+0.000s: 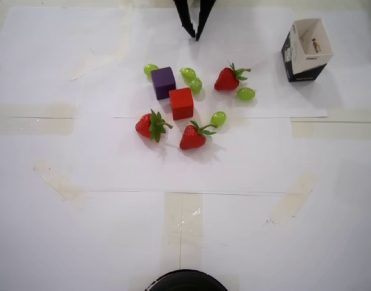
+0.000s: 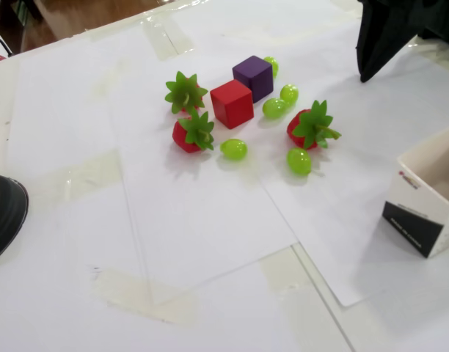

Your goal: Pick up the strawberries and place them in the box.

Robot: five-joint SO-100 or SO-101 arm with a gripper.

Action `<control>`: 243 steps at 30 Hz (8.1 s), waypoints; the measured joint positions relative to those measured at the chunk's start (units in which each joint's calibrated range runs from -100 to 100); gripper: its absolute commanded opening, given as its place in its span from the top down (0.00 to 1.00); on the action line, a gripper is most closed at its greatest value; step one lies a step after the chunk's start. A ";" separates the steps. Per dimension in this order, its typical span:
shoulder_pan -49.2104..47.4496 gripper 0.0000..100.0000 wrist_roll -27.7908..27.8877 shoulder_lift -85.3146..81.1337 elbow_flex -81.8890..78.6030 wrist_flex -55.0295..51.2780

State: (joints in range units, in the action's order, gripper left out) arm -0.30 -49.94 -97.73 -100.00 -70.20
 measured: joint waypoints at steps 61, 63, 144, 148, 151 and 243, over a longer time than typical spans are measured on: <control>0.00 1.00 0.00 0.00 0.00 0.00; 0.00 1.00 0.00 0.00 0.00 0.00; 4.79 0.74 15.58 116.13 102.26 9.41; 4.42 0.74 14.36 116.67 102.26 9.64; 4.34 0.74 13.87 118.67 102.35 10.20; 7.57 0.77 18.80 138.66 119.82 20.00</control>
State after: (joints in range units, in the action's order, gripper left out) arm 7.27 -31.14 40.94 19.82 -50.20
